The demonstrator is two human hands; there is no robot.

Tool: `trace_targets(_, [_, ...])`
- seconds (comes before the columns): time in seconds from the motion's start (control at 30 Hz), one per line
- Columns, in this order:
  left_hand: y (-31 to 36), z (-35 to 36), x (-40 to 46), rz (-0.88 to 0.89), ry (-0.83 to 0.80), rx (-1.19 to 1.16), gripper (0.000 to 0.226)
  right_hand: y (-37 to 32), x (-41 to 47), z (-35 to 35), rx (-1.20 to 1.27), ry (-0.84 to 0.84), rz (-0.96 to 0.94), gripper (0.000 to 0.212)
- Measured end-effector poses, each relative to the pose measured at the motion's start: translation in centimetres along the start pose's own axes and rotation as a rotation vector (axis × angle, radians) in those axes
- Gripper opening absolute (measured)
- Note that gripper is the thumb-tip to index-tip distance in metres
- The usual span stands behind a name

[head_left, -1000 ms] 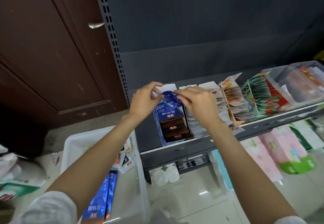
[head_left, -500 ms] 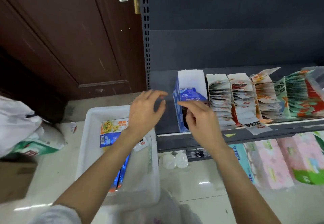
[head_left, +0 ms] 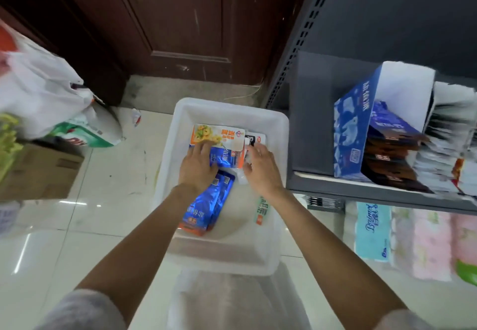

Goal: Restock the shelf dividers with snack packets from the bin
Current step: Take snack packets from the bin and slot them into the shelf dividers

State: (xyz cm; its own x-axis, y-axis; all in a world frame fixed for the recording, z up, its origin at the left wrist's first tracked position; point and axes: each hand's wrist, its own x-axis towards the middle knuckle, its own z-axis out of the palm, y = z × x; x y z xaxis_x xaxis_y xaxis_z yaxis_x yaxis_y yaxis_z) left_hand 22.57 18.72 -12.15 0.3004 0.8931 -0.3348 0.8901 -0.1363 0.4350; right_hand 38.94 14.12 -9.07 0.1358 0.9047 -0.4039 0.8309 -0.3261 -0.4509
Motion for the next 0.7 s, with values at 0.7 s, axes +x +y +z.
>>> trace_targets(0.7, [-1.9,2.7,-0.1,0.187,-0.068,0.151,0.059,1.3,6.0,4.9,-0.082,-0.006,0.24,0.056])
